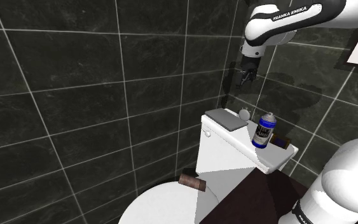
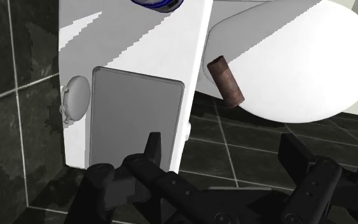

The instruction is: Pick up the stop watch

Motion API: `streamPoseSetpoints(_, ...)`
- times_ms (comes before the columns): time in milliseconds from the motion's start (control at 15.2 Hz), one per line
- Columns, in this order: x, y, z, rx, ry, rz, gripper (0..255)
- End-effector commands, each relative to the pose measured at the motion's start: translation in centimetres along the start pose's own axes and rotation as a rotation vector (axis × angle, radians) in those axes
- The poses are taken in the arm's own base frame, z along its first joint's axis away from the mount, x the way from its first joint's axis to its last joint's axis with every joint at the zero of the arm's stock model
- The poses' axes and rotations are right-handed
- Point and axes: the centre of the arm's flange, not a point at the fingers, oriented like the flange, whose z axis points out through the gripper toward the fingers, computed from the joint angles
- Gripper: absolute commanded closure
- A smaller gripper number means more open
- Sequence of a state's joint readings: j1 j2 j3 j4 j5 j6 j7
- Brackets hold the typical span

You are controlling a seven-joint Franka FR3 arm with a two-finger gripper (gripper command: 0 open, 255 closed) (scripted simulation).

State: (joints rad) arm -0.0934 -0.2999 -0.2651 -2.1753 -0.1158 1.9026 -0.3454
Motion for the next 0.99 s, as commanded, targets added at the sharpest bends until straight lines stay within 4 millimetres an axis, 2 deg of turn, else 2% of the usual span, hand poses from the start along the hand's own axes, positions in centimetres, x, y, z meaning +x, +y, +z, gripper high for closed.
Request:
streamPoseSetpoints(0,1.1,2.1,1.8,0.008,-0.014,0.013,0)
streamPoseSetpoints(924,6.2,16.9,13.6,0.066,-0.108,0.104,0)
